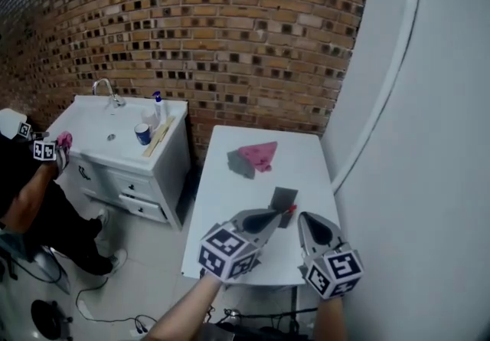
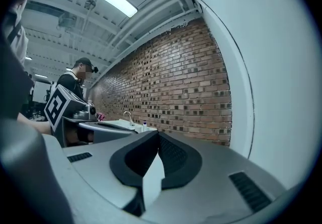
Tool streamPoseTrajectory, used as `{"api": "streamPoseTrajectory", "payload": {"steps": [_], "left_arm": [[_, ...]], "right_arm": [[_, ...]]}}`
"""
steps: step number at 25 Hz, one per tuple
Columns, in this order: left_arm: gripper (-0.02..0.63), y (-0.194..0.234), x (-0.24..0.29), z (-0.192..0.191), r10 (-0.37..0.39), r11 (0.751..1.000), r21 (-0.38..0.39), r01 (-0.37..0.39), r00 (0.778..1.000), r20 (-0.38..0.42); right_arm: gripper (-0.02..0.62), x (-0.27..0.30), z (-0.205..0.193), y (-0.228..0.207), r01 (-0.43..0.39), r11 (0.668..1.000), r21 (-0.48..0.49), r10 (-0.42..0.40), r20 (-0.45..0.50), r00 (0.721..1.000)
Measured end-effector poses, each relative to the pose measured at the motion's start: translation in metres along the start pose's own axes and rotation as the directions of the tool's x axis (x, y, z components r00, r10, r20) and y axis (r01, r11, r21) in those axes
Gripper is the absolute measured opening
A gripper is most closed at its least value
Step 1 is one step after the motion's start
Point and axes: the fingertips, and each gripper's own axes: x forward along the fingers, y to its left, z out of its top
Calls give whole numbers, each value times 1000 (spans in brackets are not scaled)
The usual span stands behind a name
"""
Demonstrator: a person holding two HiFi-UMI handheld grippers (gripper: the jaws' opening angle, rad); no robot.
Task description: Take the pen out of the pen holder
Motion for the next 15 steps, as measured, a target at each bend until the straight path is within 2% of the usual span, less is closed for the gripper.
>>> {"api": "streamPoseTrajectory", "payload": {"steps": [5, 15], "left_arm": [[3, 7, 6, -3, -2, 1000, -21, 2, 1000, -13], [2, 9, 25, -4, 48, 998, -30, -49, 999, -17]], "right_arm": [[2, 8, -4, -4, -1, 1000, 10, 1, -22, 1000], [2, 16, -13, -23, -43, 999, 33, 44, -32, 999]]}}
